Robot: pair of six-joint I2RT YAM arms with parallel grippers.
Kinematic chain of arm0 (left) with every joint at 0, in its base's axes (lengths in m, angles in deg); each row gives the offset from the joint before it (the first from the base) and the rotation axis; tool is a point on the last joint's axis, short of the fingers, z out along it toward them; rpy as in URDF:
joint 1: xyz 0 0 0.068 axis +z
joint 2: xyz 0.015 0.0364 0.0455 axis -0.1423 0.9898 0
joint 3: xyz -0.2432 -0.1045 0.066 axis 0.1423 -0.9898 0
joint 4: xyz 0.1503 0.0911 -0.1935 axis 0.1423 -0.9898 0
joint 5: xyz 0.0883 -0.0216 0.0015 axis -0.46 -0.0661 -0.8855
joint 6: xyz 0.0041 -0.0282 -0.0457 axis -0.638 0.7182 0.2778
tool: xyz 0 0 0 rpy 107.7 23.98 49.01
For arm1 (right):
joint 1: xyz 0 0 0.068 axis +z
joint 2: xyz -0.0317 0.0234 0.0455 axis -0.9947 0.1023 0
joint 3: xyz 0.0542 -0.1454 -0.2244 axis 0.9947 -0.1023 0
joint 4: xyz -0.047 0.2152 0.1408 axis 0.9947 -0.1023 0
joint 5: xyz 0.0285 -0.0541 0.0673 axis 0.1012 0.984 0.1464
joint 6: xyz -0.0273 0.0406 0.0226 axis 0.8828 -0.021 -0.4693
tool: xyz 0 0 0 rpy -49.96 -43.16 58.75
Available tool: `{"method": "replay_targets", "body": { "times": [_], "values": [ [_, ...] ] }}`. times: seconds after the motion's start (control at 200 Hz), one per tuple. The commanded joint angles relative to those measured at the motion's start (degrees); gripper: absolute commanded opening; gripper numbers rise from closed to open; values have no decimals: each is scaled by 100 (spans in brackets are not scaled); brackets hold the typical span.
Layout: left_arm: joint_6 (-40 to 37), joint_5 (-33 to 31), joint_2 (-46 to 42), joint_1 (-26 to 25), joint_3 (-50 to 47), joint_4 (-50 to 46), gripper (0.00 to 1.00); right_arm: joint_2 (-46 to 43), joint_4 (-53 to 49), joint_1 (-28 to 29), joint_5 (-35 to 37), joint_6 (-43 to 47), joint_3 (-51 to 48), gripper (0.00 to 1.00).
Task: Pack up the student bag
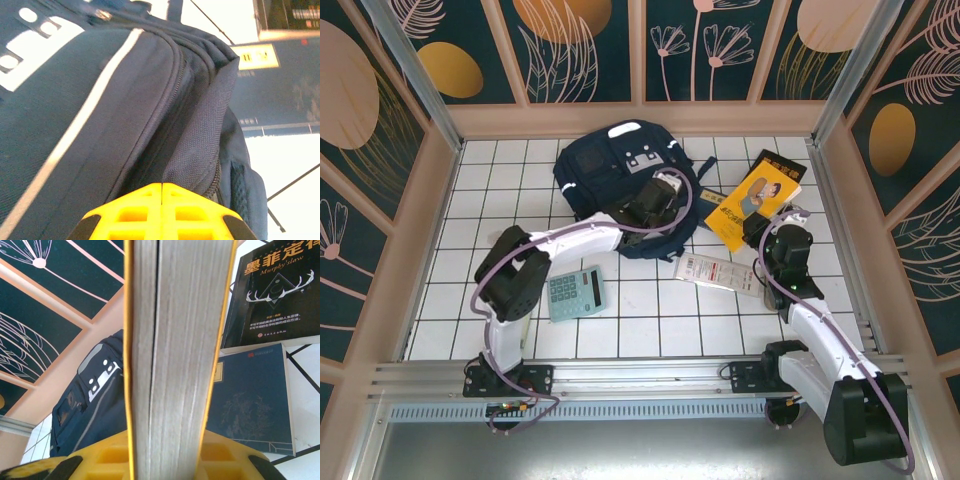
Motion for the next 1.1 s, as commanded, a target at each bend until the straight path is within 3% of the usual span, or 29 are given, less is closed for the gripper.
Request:
{"method": "replay_targets", "body": {
  "times": [0.0, 0.15, 0.32, 0.53, 0.851, 1.096],
  "values": [
    [100, -894, -422, 35, 109, -102, 0, -60, 382, -80, -125, -65, 21, 0],
    [112, -1146, -738, 35, -5, -6, 0, -20, 755, -84, -522, -54, -53, 0],
    [240, -1617, -1181, 40, -207, 185, 0, 536, 1797, -83, -2069, -219, -41, 0],
    [214, -1473, -1551, 34, -81, 289, 0, 1439, 2752, -3, -2940, -1117, 2, 0],
    [240, -1392, -1162, 37, 788, 110, 0, 2254, 2737, 1276, -2515, -1717, 593, 0],
    [401, -1292, -1250, 34, 891, 35, 0, 3464, 3461, 1652, -2208, -2345, 1166, 0]
  ]
}}
